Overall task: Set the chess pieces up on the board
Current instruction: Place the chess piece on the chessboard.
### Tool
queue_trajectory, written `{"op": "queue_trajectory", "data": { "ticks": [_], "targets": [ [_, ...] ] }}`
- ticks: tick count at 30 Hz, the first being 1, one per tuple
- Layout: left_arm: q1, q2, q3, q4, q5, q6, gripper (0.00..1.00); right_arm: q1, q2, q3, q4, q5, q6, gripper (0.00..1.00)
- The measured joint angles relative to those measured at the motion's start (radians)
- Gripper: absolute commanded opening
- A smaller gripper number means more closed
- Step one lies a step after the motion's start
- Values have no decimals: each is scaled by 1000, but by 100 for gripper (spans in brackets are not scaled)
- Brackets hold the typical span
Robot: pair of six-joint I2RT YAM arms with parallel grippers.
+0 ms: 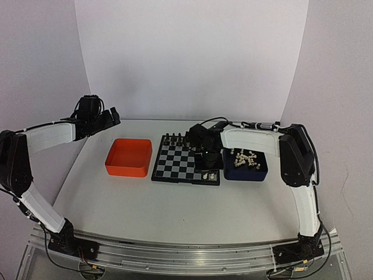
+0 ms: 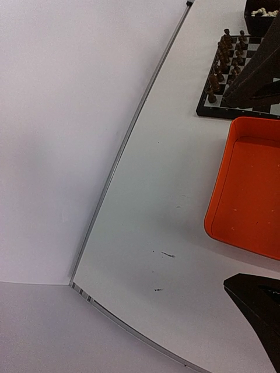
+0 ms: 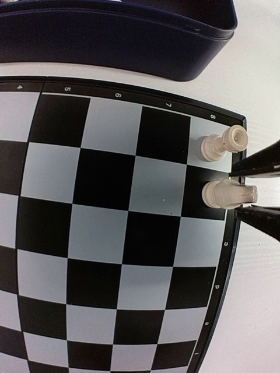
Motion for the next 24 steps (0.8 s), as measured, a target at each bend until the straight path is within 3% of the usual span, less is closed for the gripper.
{"op": "queue_trajectory", "data": {
  "ticks": [9, 18, 24],
  "targets": [
    [0, 0, 0, -6, -7, 0, 100, -3, 0, 1, -1, 0, -18, 33],
    [0, 0, 0, -5, -8, -1, 100, -6, -27, 31, -6, 36, -79, 72],
    [0, 0, 0, -4, -17, -2, 100, -34, -142, 31, -8, 93, -115, 78]
  ]
}}
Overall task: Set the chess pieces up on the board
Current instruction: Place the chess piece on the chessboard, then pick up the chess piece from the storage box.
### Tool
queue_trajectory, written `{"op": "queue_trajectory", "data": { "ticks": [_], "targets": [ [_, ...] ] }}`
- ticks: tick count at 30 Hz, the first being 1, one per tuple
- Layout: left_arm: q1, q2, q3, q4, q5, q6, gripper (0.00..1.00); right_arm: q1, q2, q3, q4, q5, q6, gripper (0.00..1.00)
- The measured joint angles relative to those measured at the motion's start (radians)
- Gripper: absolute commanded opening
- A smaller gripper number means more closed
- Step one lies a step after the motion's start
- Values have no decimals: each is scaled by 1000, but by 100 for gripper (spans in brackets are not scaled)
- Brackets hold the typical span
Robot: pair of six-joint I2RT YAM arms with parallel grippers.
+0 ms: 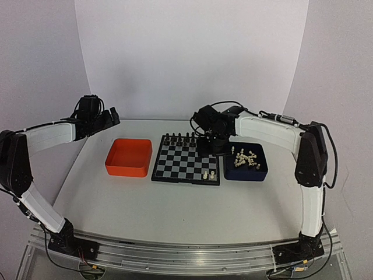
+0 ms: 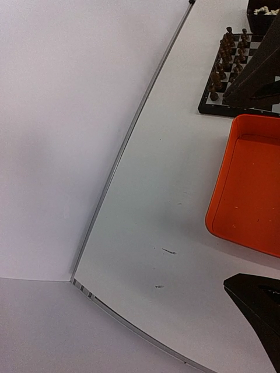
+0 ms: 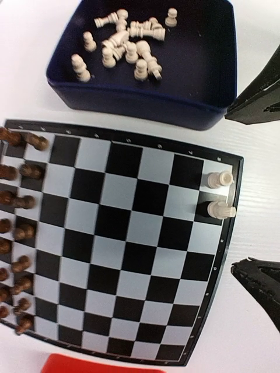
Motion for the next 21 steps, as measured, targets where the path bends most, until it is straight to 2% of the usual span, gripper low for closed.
{"op": "queue_trajectory", "data": {
  "ticks": [5, 9, 14, 21],
  "targets": [
    [0, 0, 2, 0, -8, -1, 100, -97, -95, -19, 20, 1, -27, 76],
    [0, 10, 30, 5, -11, -2, 100, -214, -109, -64, 55, -39, -99, 75],
    [0, 41, 70, 14, -23, -9, 100, -319, -65, -77, 78, -102, -184, 71],
    [0, 79, 89, 18, -35, -22, 100, -365, 60, -72, 129, -175, -231, 59]
  ]
}}
